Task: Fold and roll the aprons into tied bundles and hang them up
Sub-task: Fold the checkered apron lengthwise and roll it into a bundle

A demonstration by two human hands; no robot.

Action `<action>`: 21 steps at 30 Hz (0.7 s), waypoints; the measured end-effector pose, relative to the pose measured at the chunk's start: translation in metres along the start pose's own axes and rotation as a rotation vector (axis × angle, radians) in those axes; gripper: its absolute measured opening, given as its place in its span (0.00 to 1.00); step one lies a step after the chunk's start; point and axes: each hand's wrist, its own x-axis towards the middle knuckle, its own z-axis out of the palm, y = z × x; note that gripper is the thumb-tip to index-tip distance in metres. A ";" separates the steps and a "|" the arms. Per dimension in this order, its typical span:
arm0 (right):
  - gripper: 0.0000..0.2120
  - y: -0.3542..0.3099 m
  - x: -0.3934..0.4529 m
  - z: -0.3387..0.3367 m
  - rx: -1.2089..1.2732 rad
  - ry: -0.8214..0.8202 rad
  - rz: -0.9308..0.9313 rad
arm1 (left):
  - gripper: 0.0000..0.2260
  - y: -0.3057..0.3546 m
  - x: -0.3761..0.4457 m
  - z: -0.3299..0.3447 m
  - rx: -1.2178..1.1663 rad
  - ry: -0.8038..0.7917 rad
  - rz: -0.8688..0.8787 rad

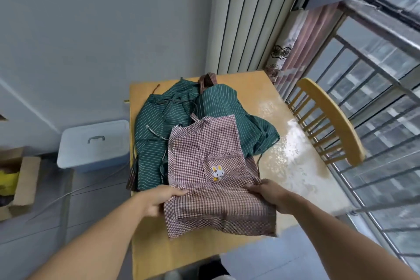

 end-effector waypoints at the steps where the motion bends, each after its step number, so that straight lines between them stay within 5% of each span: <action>1: 0.17 -0.002 -0.006 -0.004 -0.016 0.003 0.041 | 0.22 0.000 0.002 -0.003 0.057 0.018 -0.001; 4: 0.17 0.007 -0.017 -0.007 -0.284 0.010 0.138 | 0.46 -0.021 0.036 -0.011 0.284 0.002 -0.057; 5: 0.17 0.016 -0.017 -0.005 -0.367 0.033 0.143 | 0.45 -0.031 0.043 -0.007 0.343 0.012 -0.091; 9: 0.17 0.046 -0.009 0.020 -0.322 0.159 0.075 | 0.14 -0.046 0.019 0.025 0.637 0.239 -0.116; 13: 0.20 0.053 -0.016 0.055 -0.350 0.089 -0.009 | 0.16 -0.038 0.025 0.015 1.029 0.576 -0.030; 15: 0.24 0.049 -0.024 0.073 -0.411 0.082 -0.154 | 0.18 -0.025 0.030 0.017 0.962 0.536 0.163; 18: 0.31 0.034 -0.031 0.108 -0.433 0.075 -0.374 | 0.21 -0.001 0.031 0.042 0.537 0.257 0.300; 21: 0.34 0.020 -0.024 0.139 -0.548 -0.243 -0.346 | 0.44 0.021 0.037 0.069 0.352 0.198 0.243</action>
